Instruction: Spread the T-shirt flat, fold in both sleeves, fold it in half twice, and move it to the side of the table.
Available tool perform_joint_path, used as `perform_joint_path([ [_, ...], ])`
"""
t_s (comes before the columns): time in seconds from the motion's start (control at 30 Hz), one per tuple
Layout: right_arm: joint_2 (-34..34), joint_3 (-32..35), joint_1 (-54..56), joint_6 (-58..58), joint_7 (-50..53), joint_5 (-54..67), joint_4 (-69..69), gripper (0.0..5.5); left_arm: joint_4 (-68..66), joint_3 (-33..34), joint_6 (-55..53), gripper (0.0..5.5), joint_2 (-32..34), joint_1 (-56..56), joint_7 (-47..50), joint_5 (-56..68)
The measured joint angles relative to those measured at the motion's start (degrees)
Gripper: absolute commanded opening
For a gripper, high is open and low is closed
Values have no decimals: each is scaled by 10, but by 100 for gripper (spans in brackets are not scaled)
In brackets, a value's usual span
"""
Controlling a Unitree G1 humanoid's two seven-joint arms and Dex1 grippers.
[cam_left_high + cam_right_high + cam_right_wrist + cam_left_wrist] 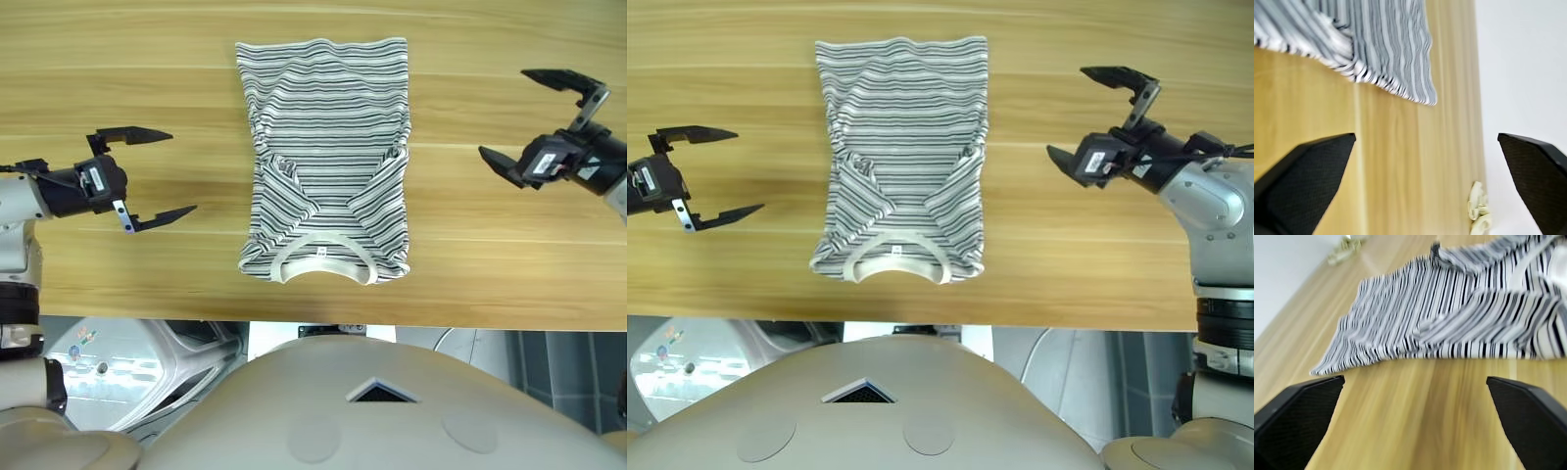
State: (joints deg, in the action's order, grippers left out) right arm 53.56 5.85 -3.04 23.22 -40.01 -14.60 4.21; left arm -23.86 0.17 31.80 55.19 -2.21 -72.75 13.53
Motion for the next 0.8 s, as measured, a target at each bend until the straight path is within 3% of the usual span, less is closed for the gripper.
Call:
perform_joint_path([
  [0.1, 21, -17, -47, 21, -34, 2, -15, 537, -15, -30, 30, 540, 13, 34, 0, -73],
  [0.27, 40, -54, -103, 56, -82, 20, -49, 537, 11, -58, 70, 540, 13, 57, 7, -89],
  [0.8, 35, -148, -94, 105, -114, 96, -55, 537, 77, -135, 76, 540, -43, 72, 8, -41],
])
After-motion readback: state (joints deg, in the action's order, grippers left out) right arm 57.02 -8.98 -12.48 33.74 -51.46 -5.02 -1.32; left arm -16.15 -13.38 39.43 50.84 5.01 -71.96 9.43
